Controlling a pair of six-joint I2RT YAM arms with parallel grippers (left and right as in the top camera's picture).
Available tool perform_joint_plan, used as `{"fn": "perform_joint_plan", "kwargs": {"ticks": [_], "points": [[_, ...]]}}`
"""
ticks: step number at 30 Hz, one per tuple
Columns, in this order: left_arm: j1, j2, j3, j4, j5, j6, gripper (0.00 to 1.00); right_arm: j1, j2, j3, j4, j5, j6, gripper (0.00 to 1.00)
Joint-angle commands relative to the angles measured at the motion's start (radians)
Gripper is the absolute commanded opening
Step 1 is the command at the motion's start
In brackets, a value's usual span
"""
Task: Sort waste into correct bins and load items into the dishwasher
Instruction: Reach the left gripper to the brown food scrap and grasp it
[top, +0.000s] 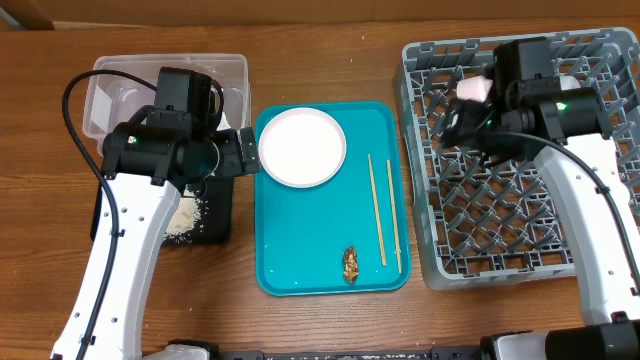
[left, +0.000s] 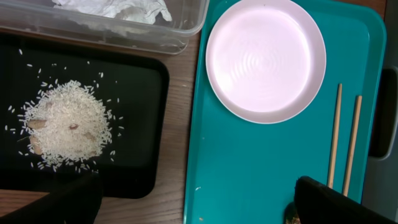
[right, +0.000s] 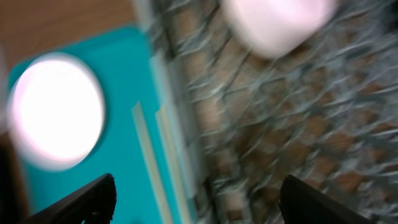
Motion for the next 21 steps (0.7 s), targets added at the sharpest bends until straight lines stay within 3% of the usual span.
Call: {"fn": "perform_joint_plan", "kwargs": {"ticks": [1,8,12,15,21], "points": [[0.004,0.005,-0.006,0.002,0.027,-0.025,1.00,0.012,0.006,-0.003,-0.034,-0.193,-0.044,0.87],[-0.043,0.013,-0.056,0.000,0.147,-0.025,1.00,0.007,0.006,-0.003,-0.110,-0.068,-0.044,0.93],[-0.171,0.027,-0.137,0.005,0.159,-0.060,1.00,0.007,0.006,-0.003,-0.151,-0.008,-0.045,1.00],[-0.320,0.084,-0.205,0.032,0.159,-0.087,1.00,0.007,0.006,-0.003,-0.152,-0.009,-0.045,1.00],[-0.492,0.236,-0.237,0.105,0.150,-0.074,1.00,0.007,0.006,-0.003,-0.151,-0.009,-0.045,1.00]]}}
